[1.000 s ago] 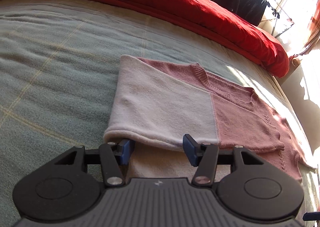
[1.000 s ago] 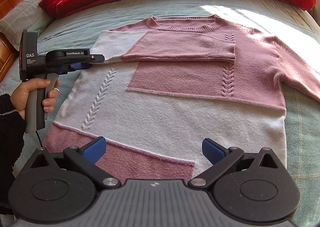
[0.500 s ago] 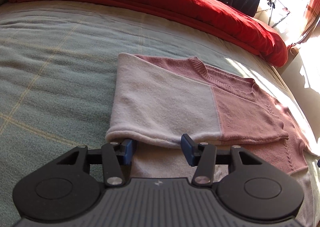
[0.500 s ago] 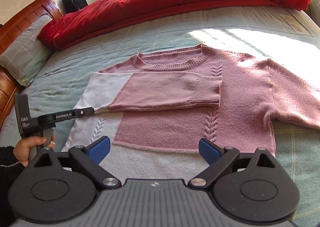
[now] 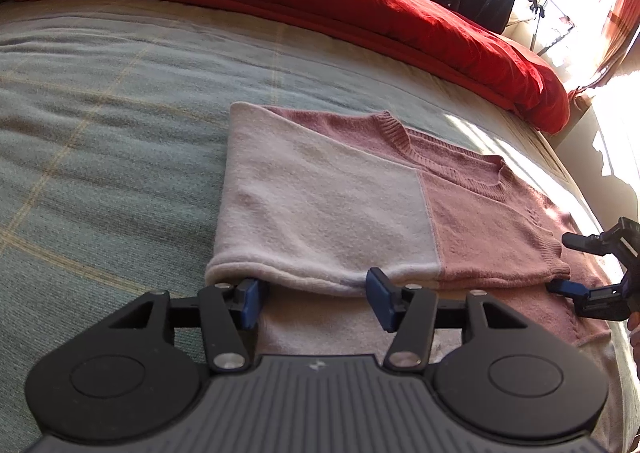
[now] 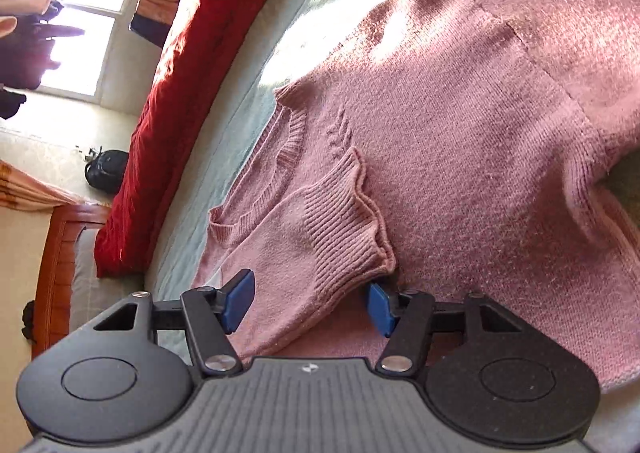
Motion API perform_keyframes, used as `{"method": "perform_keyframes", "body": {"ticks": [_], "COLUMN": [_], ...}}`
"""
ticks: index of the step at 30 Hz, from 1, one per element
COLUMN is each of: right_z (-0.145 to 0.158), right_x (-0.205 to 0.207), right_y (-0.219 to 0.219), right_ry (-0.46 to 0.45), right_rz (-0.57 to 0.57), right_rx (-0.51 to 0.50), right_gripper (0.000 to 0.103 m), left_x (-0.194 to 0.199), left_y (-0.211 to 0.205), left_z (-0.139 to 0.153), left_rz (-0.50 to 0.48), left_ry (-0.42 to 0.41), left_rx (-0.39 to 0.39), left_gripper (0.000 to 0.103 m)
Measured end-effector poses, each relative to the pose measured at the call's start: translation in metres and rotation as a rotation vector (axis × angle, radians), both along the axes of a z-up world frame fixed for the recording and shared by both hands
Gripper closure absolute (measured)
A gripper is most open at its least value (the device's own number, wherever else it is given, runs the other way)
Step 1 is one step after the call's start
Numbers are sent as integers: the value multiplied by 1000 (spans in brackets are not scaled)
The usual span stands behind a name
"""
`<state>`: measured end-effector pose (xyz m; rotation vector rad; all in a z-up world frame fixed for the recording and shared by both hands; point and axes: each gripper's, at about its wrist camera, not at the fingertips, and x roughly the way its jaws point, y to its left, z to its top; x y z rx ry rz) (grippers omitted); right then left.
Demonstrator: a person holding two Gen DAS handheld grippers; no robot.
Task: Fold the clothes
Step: 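Grasp the folded pink cuff with the right tool and tuck it flat, then open the right tool and release the cuff onto the sweater body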
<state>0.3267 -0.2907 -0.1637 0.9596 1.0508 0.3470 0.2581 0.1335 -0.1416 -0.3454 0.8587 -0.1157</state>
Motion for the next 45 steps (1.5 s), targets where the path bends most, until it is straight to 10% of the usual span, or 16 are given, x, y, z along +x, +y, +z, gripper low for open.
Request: {"method": "perform_keyframes", "body": {"ticks": [5, 21, 33, 45], "right_z": [9, 22, 73, 43], "right_x": [5, 13, -19, 0], "right_y": [7, 10, 12, 61], "right_ry": [-62, -135, -210, -211], "right_rz": [1, 15, 40, 221], "right_rx": [-129, -364, -551, -646], "right_gripper": [89, 90, 79, 80], "left_x": [-1, -1, -10, 36], "left_y": [2, 4, -13, 10], "left_z": [-1, 2, 68, 21], "left_rz": [-2, -7, -157, -66], "left_ry": [-6, 3, -36, 66], "left_rx": [-11, -34, 81, 46], "left_gripper": [48, 48, 40, 42]}}
